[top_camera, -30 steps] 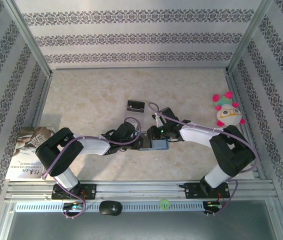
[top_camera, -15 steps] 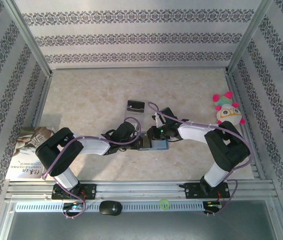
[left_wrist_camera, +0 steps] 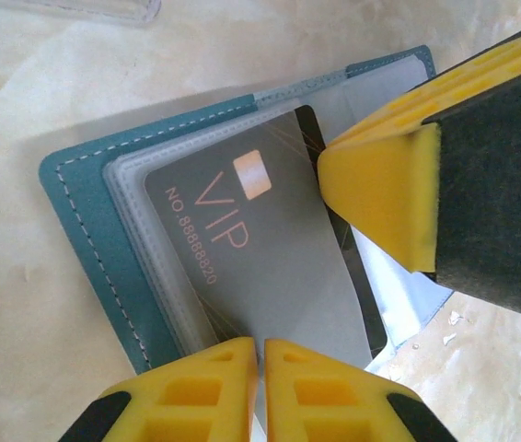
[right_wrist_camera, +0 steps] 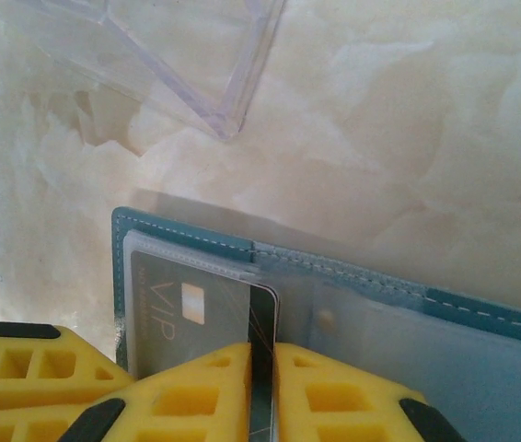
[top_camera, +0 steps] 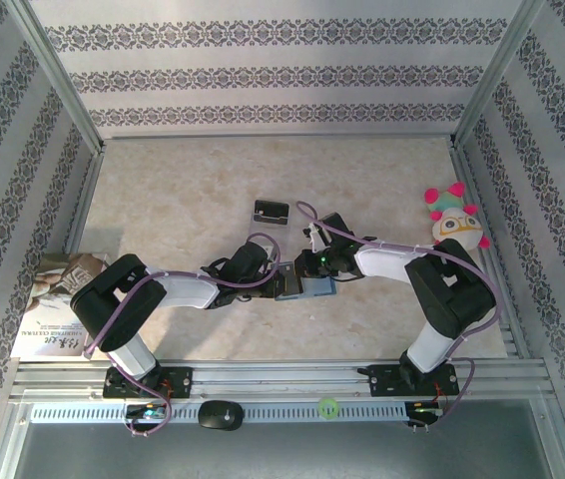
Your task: Take the credit cards out of the card holder
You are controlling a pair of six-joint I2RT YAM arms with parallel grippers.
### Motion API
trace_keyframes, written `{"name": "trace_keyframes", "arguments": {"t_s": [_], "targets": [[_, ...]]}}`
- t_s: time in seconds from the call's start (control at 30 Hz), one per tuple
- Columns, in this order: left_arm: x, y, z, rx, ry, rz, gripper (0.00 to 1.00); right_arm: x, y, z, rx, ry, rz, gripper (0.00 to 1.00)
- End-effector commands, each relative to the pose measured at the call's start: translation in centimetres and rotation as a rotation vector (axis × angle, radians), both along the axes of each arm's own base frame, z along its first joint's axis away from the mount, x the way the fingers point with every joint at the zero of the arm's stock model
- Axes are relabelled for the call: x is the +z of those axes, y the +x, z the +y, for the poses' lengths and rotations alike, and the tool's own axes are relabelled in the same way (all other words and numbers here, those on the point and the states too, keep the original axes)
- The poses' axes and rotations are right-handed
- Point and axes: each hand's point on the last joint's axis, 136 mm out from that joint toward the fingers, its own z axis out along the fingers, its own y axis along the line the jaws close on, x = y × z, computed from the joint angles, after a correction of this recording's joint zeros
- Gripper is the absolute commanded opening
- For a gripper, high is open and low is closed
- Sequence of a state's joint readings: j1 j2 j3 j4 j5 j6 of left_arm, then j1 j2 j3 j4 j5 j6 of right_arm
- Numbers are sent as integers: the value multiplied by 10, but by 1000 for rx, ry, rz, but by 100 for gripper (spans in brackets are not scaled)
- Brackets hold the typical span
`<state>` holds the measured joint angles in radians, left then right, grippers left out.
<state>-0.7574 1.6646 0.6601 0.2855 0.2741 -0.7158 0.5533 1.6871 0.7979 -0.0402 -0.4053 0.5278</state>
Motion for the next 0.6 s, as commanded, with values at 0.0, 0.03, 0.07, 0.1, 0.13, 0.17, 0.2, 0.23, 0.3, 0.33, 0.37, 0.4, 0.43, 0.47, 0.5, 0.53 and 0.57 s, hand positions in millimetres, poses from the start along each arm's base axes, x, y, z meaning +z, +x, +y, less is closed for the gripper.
{"name": "trace_keyframes", "arguments": {"t_s": [0.0, 0.03, 0.07, 0.1, 0.13, 0.17, 0.2, 0.23, 0.3, 0.33, 0.37, 0.4, 0.43, 0.47, 0.5, 0.53, 0.57], "targets": [[-30, -13, 21, 18, 87, 79, 13, -8, -5, 3, 7, 9, 24, 14], [-31, -14, 21, 17, 89, 80, 13, -9, -6, 3, 5, 6, 27, 13], [-31, -13, 22, 19, 88, 80, 13, -10, -6, 2, 1, 0, 28, 11], [-31, -13, 22, 20, 88, 80, 13, -12, -7, 1, -3, -8, 29, 9], [-31, -14, 22, 21, 88, 80, 13, -12, -6, -1, -10, -17, 25, 6], [-31, -13, 22, 23, 88, 81, 13, -12, -6, -4, -21, -28, 20, 3], [-31, -14, 23, 25, 87, 82, 13, -13, -5, -8, -30, -44, 14, 0], [-32, -14, 24, 28, 89, 83, 13, -12, -5, -11, -40, -59, 6, 0], [-31, -14, 25, 33, 89, 84, 14, -10, -4, -18, -58, -93, -10, 0], [-32, -15, 26, 36, 91, 85, 14, -10, -4, -22, -67, -109, -14, 0], [-32, -15, 27, 40, 93, 85, 14, -9, -4, -27, -77, -133, -20, 0], [-33, -15, 29, 45, 94, 85, 14, -8, -4, -31, -88, -155, -27, 0], [-34, -16, 29, 46, 94, 89, 14, -8, -4, -36, -95, -177, -31, 0], [-34, -15, 29, 47, 94, 88, 14, -7, -4, -40, -101, -198, -39, 0], [-34, -16, 30, 49, 94, 89, 14, -6, -5, -44, -109, -217, -46, 0], [-35, -16, 31, 49, 95, 91, 14, -6, -5, -47, -113, -233, -52, 0], [-35, -16, 30, 49, 93, 92, 14, -5, -6, -50, -116, -245, -54, 0]]}}
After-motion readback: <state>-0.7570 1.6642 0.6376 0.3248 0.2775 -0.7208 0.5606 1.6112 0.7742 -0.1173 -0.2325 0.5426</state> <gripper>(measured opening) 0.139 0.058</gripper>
